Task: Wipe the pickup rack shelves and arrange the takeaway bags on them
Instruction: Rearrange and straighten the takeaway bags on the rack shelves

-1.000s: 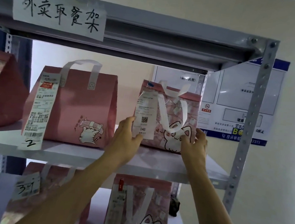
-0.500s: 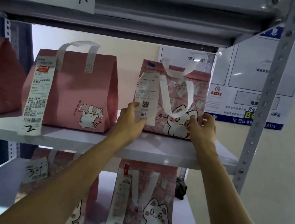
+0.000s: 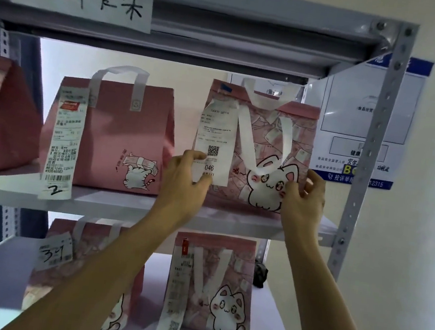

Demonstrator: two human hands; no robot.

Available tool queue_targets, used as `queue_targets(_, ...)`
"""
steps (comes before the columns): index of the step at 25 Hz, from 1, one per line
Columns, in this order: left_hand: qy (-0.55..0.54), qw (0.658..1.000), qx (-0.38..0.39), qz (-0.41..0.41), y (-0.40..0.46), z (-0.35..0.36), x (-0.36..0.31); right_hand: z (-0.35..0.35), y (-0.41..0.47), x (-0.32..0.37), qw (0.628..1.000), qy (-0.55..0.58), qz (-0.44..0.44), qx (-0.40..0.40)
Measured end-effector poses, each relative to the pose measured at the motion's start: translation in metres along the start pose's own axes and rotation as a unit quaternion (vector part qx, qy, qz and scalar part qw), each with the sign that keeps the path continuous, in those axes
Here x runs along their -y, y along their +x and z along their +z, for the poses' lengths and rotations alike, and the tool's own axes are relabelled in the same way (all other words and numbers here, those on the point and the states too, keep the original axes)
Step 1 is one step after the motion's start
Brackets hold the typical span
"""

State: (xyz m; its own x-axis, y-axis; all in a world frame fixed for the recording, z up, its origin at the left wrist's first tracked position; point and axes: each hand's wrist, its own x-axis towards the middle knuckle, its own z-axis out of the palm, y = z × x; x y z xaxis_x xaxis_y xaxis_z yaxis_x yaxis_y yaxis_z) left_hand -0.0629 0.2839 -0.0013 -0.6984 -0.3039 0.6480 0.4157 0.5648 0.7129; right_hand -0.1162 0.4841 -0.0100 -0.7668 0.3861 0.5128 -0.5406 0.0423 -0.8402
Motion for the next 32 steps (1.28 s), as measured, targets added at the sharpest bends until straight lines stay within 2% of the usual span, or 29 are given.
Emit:
queue_targets(6, -0.067, 0.996, 0.045, 0.025, -0.037, -0.039, -0.016, -0.020, -0.058, 0.026, 0.999, 0.019, -0.021, -0.033)
queue_targets(13, -0.084, 0.992, 0.087, 0.048, -0.094, -0.097, -0.018, -0.030, -0.151, 0.060, 0.996, 0.018, -0.044, -0.081)
queue_targets(21, -0.042, 0.993, 0.064, 0.091, -0.191, -0.172, 0.011, -0.025, -0.289, 0.062, 0.993, 0.031, -0.021, -0.114)
queue_targets(26, -0.043, 0.997, 0.056, 0.036, -0.249, -0.224, 0.051, -0.004, -0.363, 0.040, 0.995, 0.031, 0.007, -0.092)
queue_targets(32, 0.009, 0.997, 0.021, -0.070, -0.306, -0.279, 0.112, 0.039, -0.444, -0.005, 0.998, -0.003, 0.065, -0.016)
